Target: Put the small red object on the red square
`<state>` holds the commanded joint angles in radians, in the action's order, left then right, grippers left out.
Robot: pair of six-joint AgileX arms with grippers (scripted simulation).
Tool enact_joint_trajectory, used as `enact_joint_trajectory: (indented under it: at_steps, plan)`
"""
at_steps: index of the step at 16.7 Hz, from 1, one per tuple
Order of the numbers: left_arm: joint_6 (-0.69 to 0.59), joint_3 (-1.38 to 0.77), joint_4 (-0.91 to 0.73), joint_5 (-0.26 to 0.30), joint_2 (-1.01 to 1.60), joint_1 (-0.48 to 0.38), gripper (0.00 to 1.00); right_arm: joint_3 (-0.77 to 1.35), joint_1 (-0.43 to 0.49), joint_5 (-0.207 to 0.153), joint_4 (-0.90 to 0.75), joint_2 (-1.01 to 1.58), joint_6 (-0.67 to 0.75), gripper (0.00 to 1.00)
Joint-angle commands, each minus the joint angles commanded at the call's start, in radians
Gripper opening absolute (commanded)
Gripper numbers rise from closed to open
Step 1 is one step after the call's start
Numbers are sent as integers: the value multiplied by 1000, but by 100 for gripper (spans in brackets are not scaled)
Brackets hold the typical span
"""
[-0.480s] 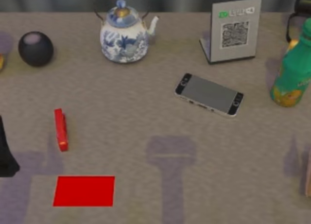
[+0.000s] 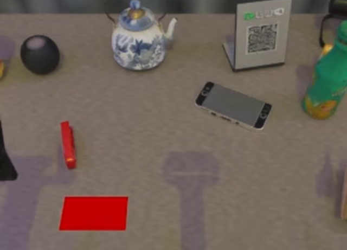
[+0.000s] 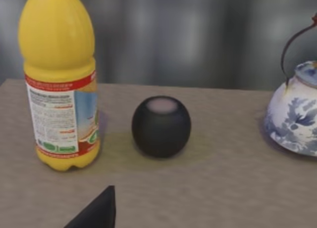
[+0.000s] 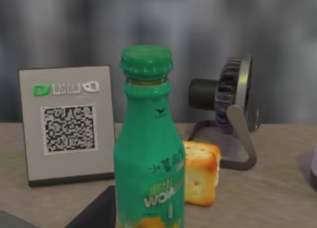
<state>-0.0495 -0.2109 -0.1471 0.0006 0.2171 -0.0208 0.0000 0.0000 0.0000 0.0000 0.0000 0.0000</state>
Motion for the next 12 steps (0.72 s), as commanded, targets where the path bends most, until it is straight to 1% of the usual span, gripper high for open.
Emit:
enact_joint_trajectory:
  at_steps: [4, 12]
  plan:
    - [-67, -288, -202, 3, 347, -30, 100, 0, 0, 0, 0, 0, 0, 100]
    - [-220, -929, -681, 1, 1210, -92, 100, 0, 0, 0, 0, 0, 0, 100]
